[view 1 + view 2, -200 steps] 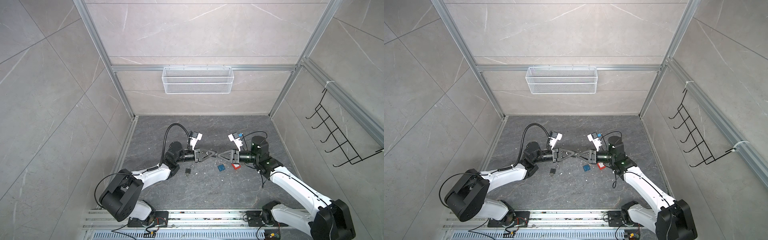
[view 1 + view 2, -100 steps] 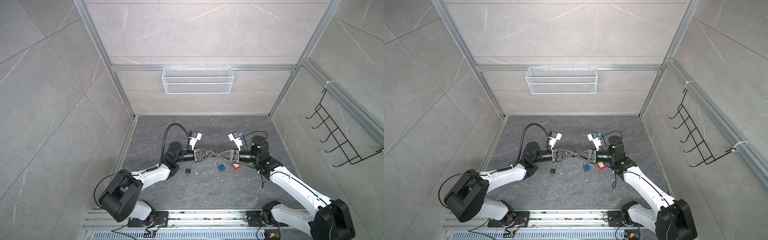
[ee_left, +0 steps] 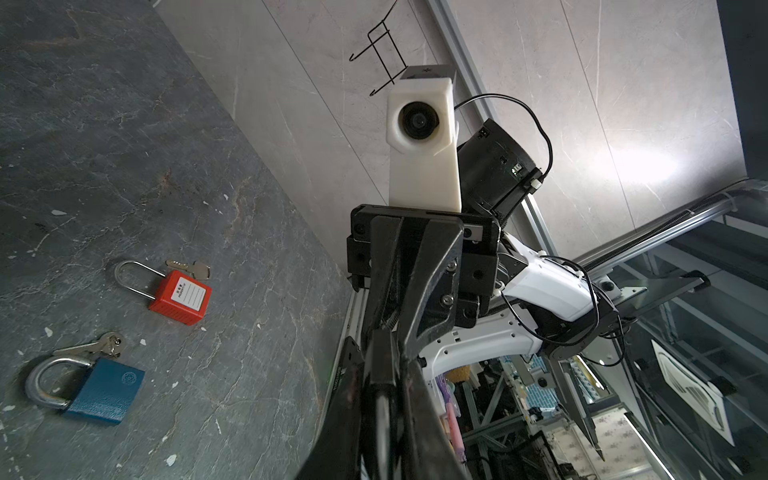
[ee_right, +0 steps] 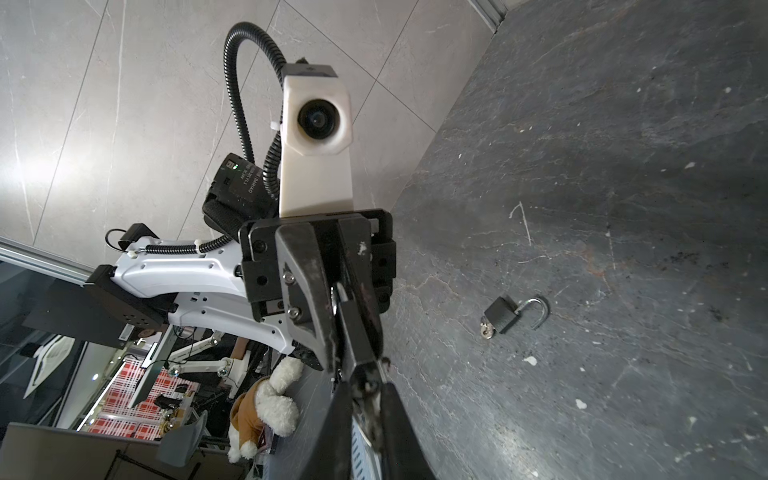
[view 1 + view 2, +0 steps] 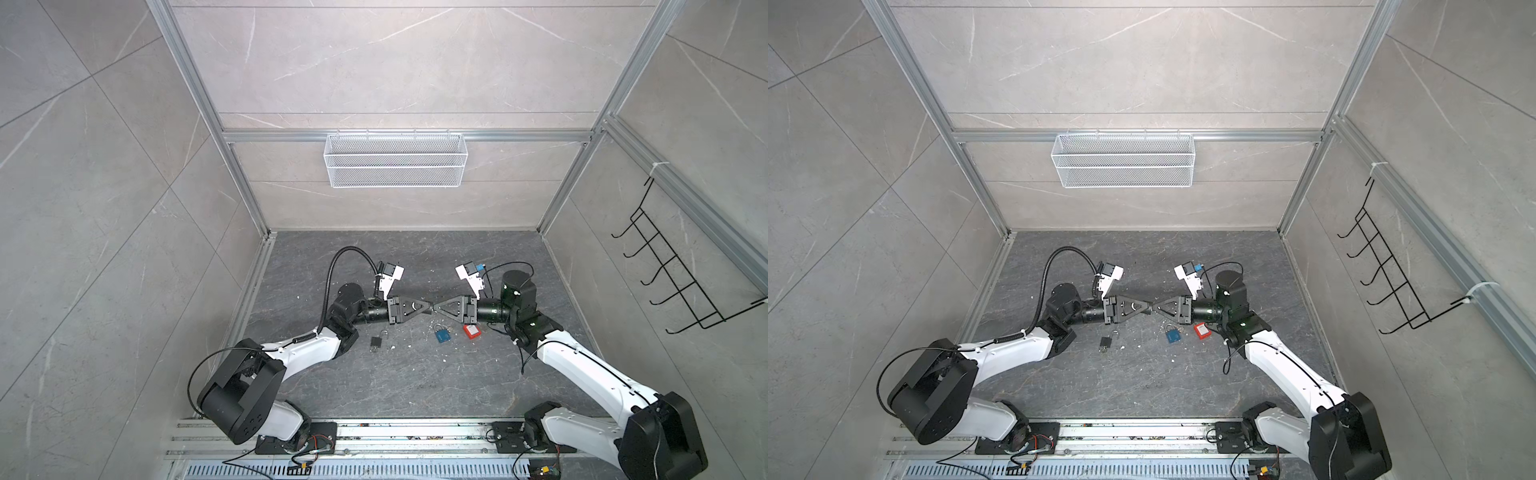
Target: Lock with the key
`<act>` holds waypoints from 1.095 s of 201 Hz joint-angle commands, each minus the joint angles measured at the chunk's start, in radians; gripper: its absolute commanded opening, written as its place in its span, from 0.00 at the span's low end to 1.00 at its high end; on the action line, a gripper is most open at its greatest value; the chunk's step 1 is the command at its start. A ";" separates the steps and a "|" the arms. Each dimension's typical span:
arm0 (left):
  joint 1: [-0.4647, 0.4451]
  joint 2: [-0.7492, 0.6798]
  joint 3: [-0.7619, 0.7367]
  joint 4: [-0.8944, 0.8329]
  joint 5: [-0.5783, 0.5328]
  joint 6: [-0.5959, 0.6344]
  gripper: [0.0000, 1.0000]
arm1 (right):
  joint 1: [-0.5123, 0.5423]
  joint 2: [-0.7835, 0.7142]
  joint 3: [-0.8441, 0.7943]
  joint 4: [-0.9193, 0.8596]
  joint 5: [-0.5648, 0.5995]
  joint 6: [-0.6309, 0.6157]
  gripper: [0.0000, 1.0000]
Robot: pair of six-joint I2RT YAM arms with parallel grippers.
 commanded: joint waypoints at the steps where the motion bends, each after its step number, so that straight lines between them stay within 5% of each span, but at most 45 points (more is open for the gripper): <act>1: 0.005 -0.025 0.009 0.055 0.001 0.004 0.00 | -0.001 0.002 -0.009 0.042 -0.023 0.010 0.11; 37: 0.007 -0.032 -0.004 0.053 -0.037 0.005 0.00 | -0.002 -0.007 -0.021 0.045 -0.024 0.010 0.00; 220: 0.053 0.002 -0.018 0.206 -0.051 -0.170 0.00 | -0.016 -0.089 -0.072 0.011 0.031 -0.080 0.00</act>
